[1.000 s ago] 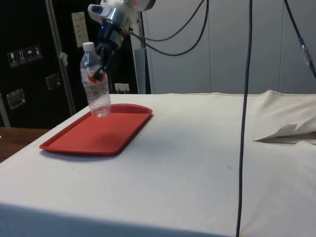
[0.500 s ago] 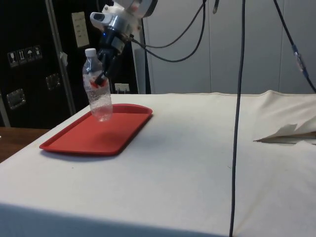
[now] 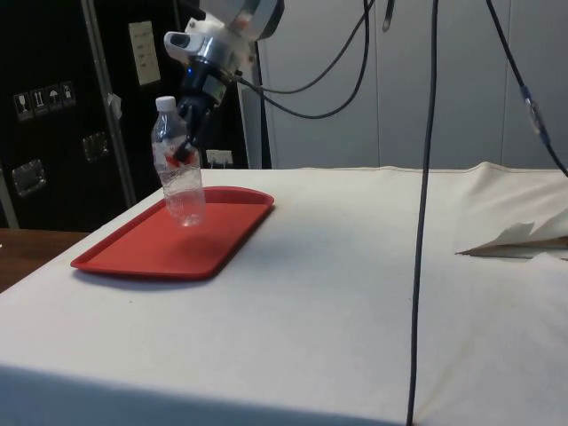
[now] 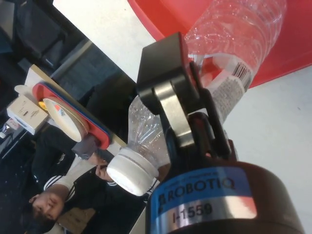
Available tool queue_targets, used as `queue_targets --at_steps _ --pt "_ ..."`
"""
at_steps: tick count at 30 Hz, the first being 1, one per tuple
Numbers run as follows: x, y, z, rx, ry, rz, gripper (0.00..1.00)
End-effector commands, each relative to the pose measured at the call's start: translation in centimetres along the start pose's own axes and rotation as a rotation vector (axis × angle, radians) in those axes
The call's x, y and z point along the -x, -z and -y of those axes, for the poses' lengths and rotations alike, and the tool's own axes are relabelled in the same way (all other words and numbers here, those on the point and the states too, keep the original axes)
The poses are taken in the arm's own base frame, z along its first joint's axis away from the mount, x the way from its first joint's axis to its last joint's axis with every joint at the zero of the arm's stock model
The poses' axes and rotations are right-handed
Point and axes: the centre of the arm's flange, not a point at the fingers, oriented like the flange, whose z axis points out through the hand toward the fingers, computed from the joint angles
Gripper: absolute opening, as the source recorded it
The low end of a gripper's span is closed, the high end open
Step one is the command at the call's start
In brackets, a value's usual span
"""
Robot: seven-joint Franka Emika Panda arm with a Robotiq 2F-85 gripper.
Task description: Place the bottle upright on the tray.
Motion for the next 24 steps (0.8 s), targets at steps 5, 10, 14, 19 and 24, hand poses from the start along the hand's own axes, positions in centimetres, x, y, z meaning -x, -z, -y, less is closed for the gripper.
queue_targets --at_steps 5,10,14,19,24 --pt "0.2 -0.4 -0.2 0.013 0.012 -0.008 0.00" --pt "0.6 -0.7 -0.2 0.015 0.018 -0.010 0.00" --pt "0.8 -1.0 -0.3 0.018 0.024 -0.007 0.00" --pt "1.1 -1.3 -0.5 0.021 0.033 0.001 0.00" --pt "1.4 -1.3 -0.7 0.026 0.039 0.006 0.00"
